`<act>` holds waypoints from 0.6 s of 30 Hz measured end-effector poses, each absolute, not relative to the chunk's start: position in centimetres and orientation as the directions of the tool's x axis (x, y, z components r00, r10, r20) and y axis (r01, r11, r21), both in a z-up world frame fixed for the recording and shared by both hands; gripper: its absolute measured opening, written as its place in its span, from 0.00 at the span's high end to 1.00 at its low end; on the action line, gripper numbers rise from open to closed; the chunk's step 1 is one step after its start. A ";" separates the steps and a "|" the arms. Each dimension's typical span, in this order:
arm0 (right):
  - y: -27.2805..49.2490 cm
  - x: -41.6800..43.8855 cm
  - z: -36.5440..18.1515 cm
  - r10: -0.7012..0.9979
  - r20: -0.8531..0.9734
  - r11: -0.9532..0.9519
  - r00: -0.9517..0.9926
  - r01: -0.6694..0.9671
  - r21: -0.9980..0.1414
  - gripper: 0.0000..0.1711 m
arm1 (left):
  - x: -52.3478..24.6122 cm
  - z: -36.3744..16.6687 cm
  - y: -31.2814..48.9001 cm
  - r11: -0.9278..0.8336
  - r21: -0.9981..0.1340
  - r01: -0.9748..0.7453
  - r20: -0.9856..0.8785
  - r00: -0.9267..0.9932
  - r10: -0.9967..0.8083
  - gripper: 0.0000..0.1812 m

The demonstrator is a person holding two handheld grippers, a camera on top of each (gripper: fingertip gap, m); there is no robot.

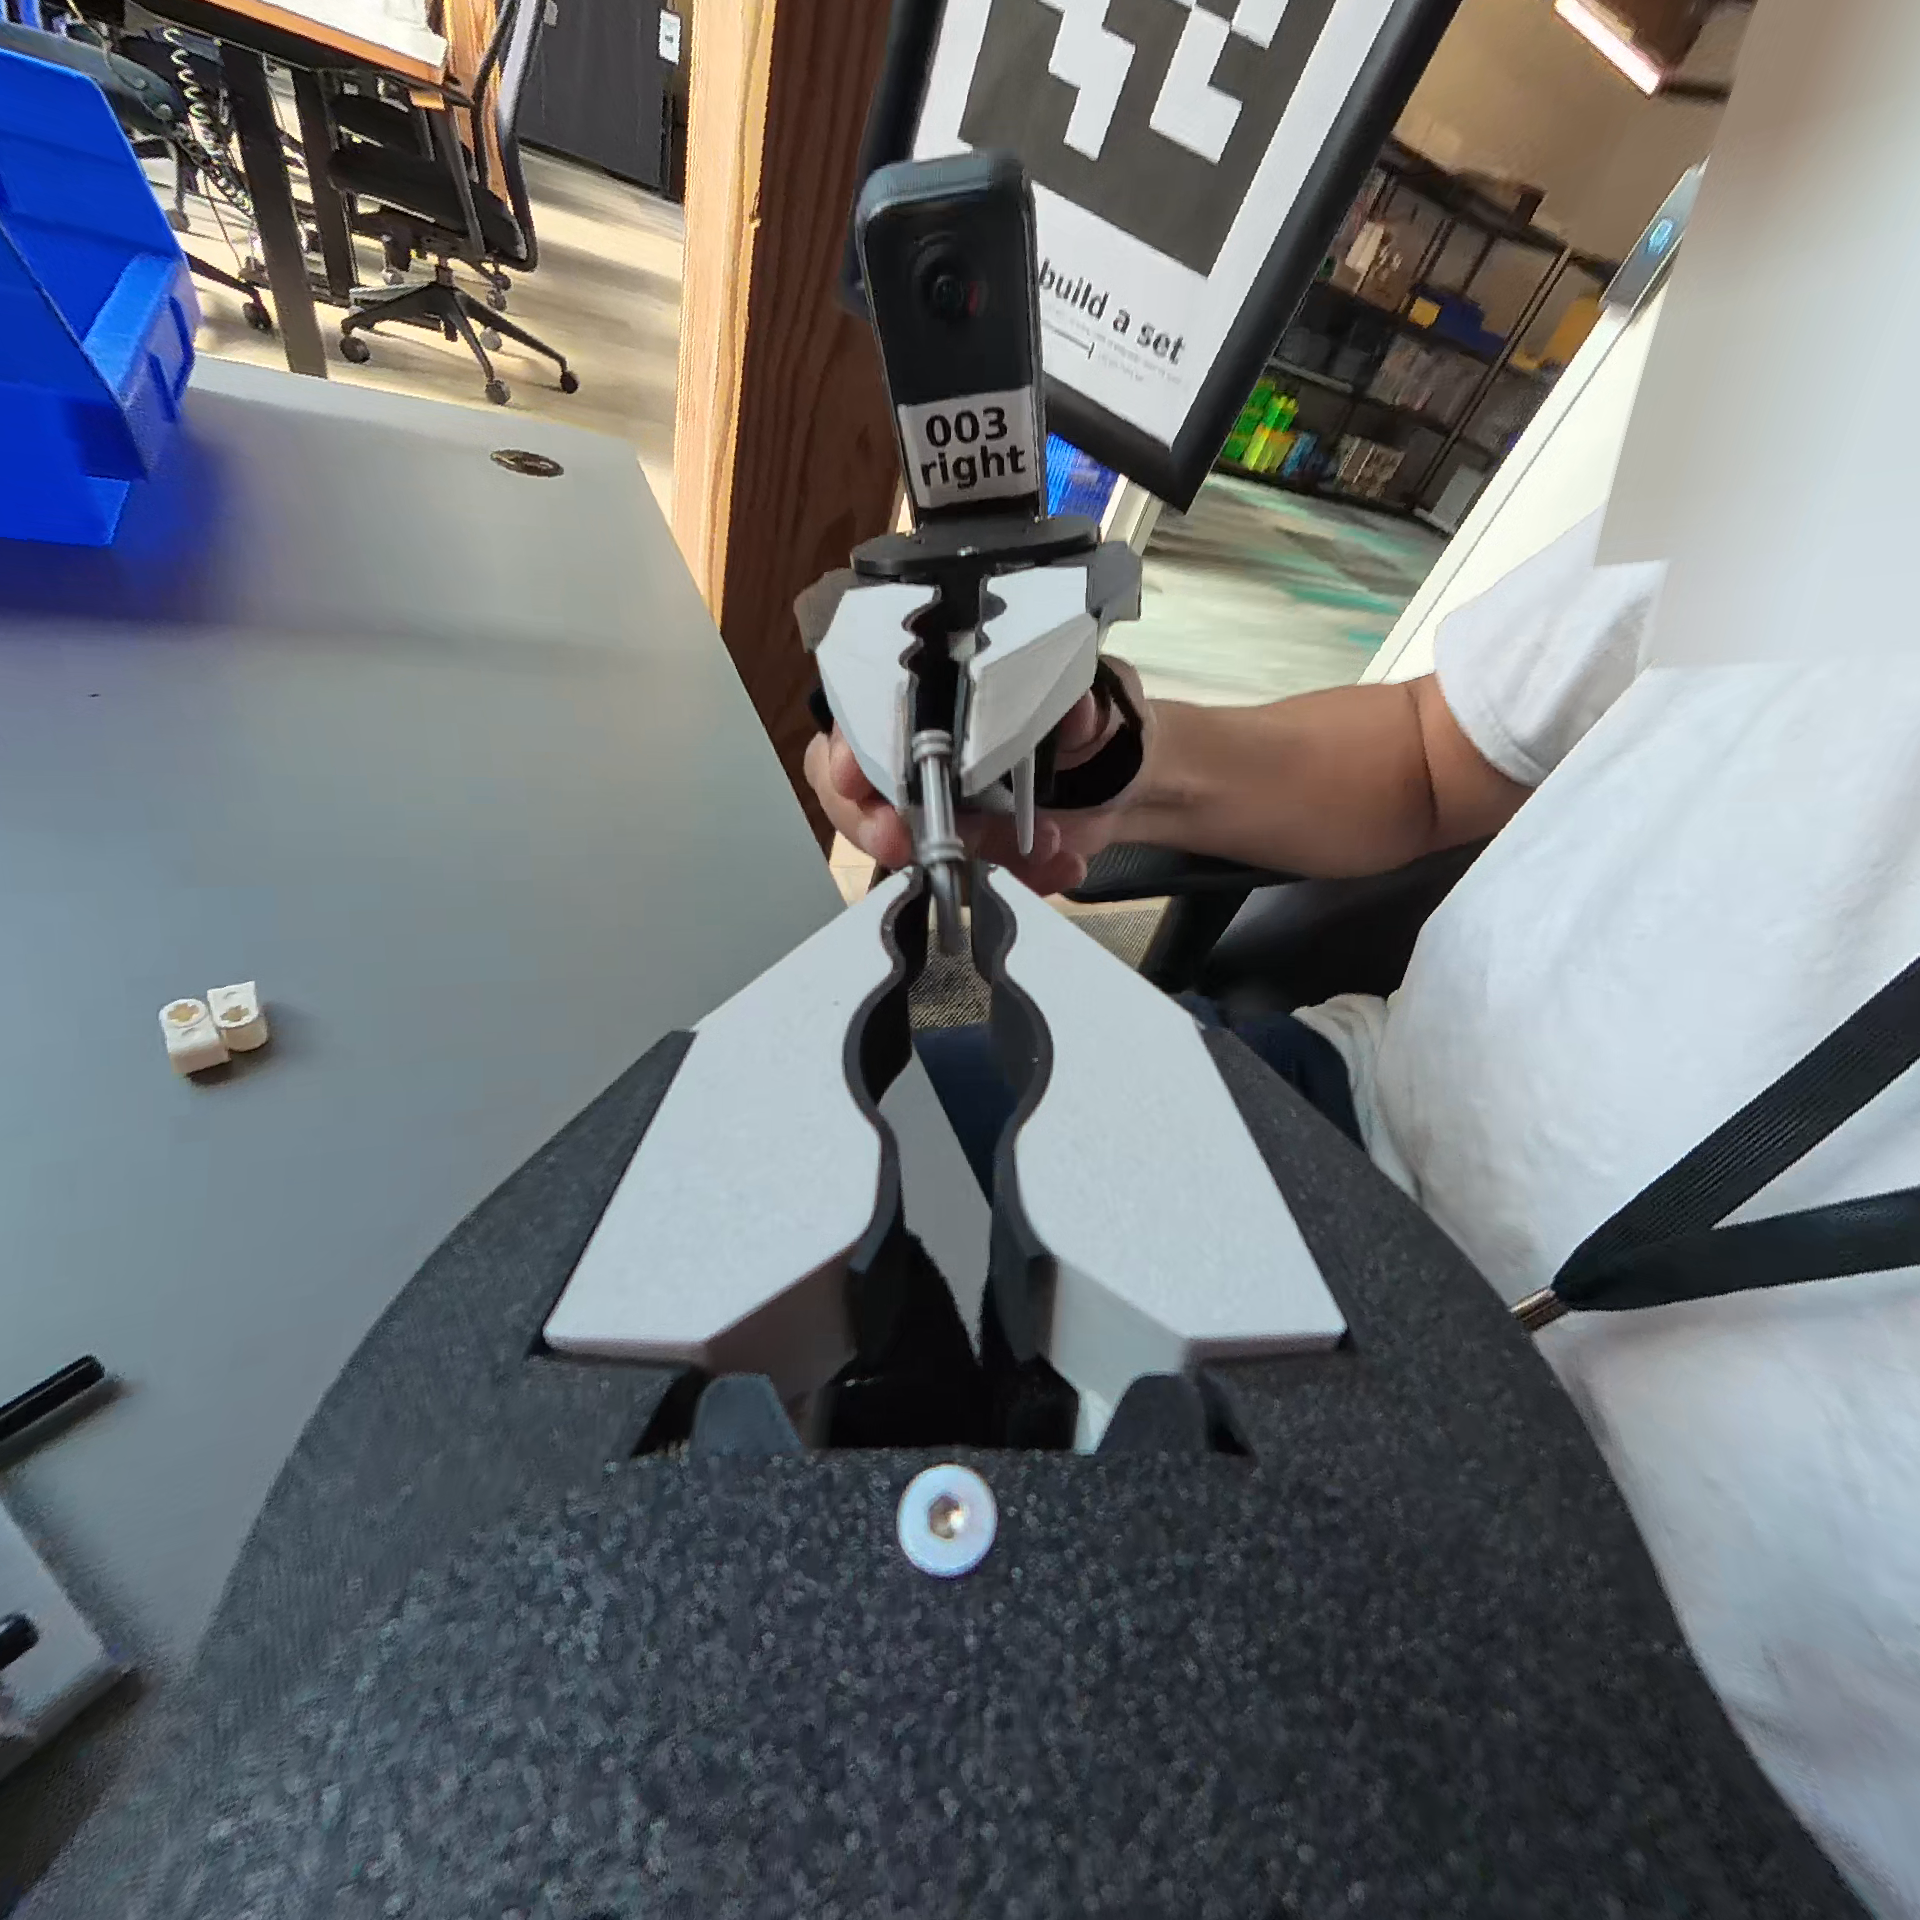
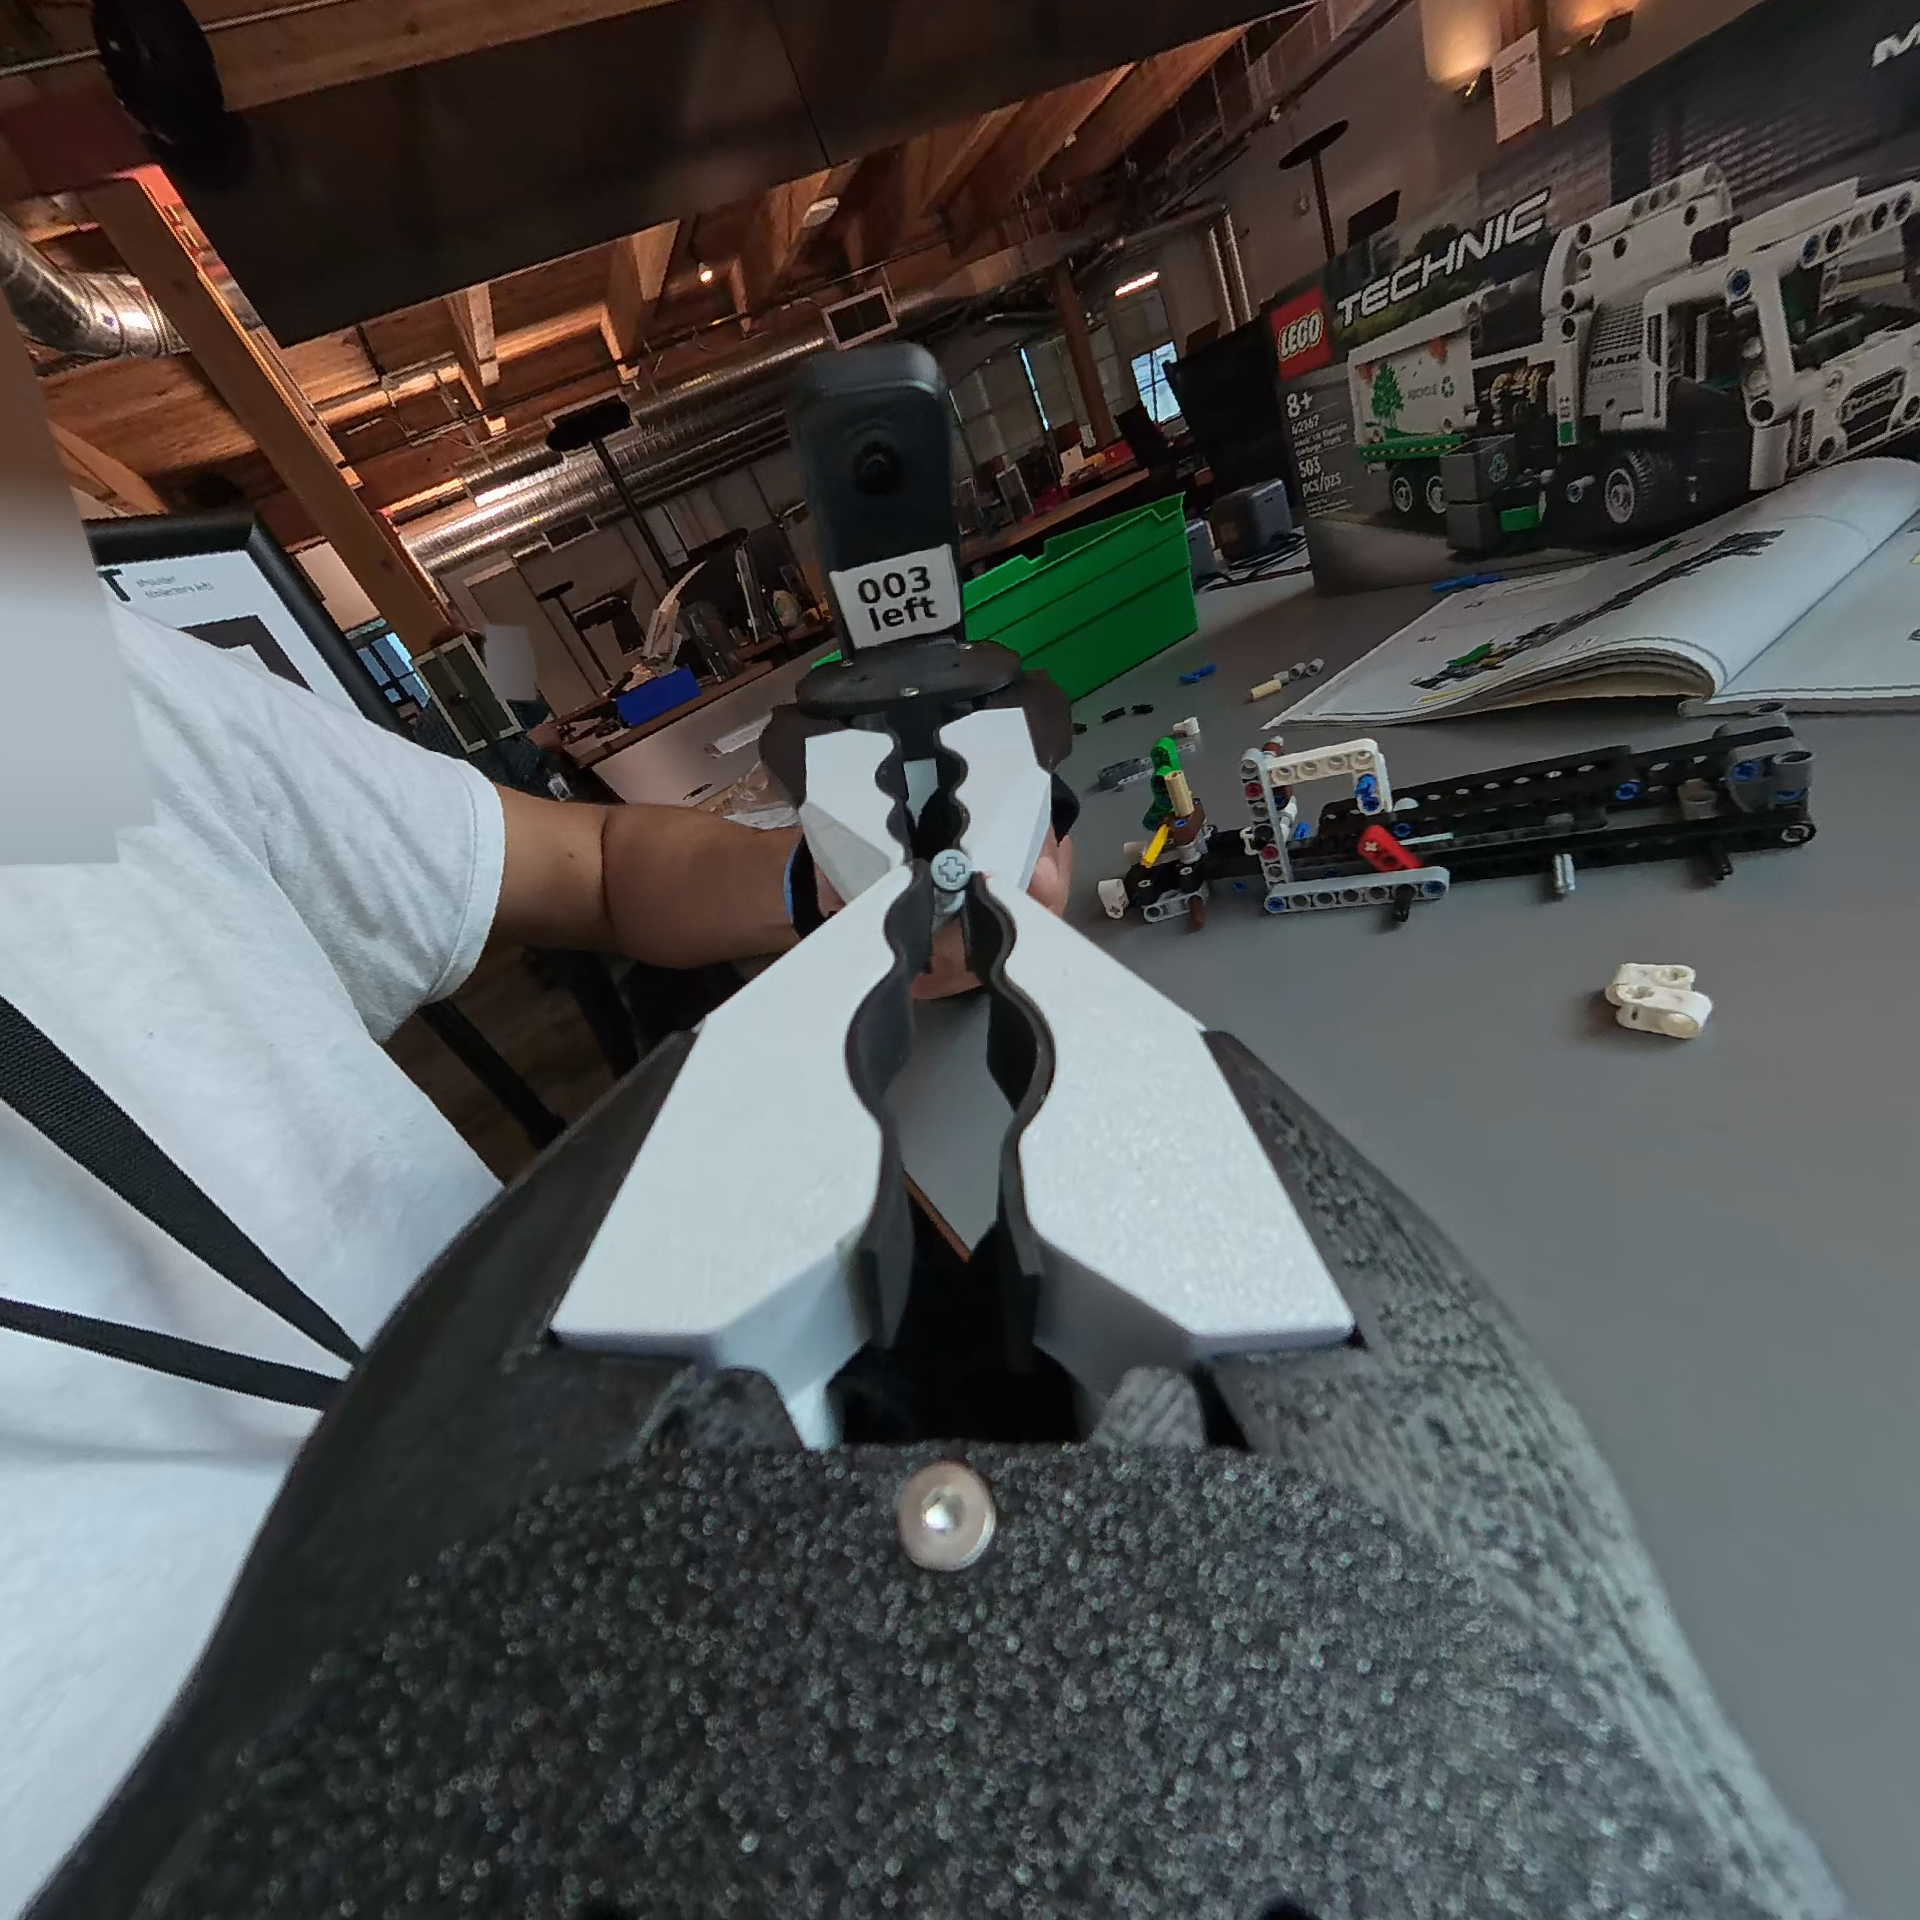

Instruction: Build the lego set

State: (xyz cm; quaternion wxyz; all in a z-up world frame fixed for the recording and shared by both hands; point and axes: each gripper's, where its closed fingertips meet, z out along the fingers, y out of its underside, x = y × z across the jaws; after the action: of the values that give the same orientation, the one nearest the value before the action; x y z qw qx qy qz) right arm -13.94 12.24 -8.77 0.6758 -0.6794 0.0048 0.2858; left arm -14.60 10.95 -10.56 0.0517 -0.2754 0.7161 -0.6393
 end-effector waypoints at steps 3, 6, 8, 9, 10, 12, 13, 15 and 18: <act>11.9 -13.2 -8.8 0.370 -0.388 -0.077 0.844 -0.388 -0.918 0.97 | -14.6 -11.3 11.2 0.127 -0.956 -0.264 0.171 -0.853 -0.493 0.95; 12.0 -13.3 -9.0 0.371 -0.380 -0.081 0.847 -0.379 -0.922 0.97 | -14.6 -11.4 11.1 0.127 -0.953 -0.275 0.181 -0.855 -0.486 0.93; 12.0 -13.6 -9.2 0.379 -0.362 -0.094 0.851 -0.354 -0.930 0.97 | -14.6 -11.3 11.2 0.119 -0.953 -0.278 0.189 -0.855 -0.484 0.93; 12.0 -13.7 -9.3 0.380 -0.358 -0.099 0.853 -0.348 -0.932 0.97 | -14.6 -11.3 11.2 0.118 -0.952 -0.281 0.192 -0.854 -0.483 0.93; 11.9 -13.7 -9.3 0.382 -0.350 -0.099 0.855 -0.339 -0.936 0.97 | -14.6 -11.4 11.2 0.126 -0.950 -0.287 0.194 -0.854 -0.483 0.97; 11.9 -13.8 -9.6 0.379 -0.331 -0.111 0.864 -0.312 -0.943 0.97 | -14.5 -12.1 11.1 0.164 -0.939 -0.302 0.186 -0.849 -0.495 0.99; 12.0 -13.9 -9.8 0.372 -0.315 -0.120 0.873 -0.291 -0.949 0.97 | -14.5 -12.6 11.0 0.193 -0.931 -0.308 0.176 -0.846 -0.504 0.99; 12.1 -13.8 -10.2 0.352 -0.289 -0.130 0.890 -0.259 -0.957 0.97 | -14.3 -13.2 11.2 0.239 -0.924 -0.298 0.134 -0.838 -0.529 0.99; 12.4 -13.6 -11.0 0.322 -0.284 -0.156 0.903 -0.246 -0.957 0.95 | -14.0 -14.1 11.6 0.294 -0.905 -0.309 0.100 -0.825 -0.556 0.99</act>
State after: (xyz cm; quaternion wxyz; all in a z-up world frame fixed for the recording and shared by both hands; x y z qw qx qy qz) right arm -13.58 12.41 -11.05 0.6491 -0.7281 -0.0262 0.2186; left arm -13.97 11.60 -14.12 0.1173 -0.2717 0.7958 -0.5282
